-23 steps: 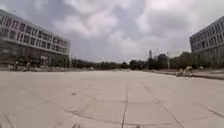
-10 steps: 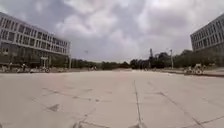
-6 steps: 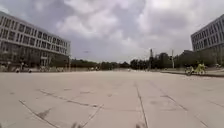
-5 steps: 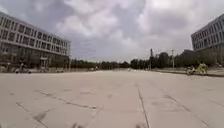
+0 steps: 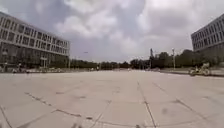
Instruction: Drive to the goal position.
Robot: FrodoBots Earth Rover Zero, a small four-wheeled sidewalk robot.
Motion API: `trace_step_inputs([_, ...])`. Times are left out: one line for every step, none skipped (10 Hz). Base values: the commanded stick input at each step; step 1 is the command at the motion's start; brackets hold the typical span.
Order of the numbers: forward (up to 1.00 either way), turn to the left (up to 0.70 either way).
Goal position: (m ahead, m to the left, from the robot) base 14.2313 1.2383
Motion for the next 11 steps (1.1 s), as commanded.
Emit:
trace_step_inputs([0.70,0.00])
trace_step_inputs([0.70,0.00])
trace_step_inputs([0.70,0.00])
trace_step_inputs([0.70,0.00])
trace_step_inputs([0.70,0.00])
trace_step_inputs([0.70,0.00])
trace_step_inputs([0.70,0.00])
trace_step_inputs([0.70,0.00])
trace_step_inputs([0.70,0.00])
trace_step_inputs([0.70,0.00])
trace_step_inputs([0.70,0.00])
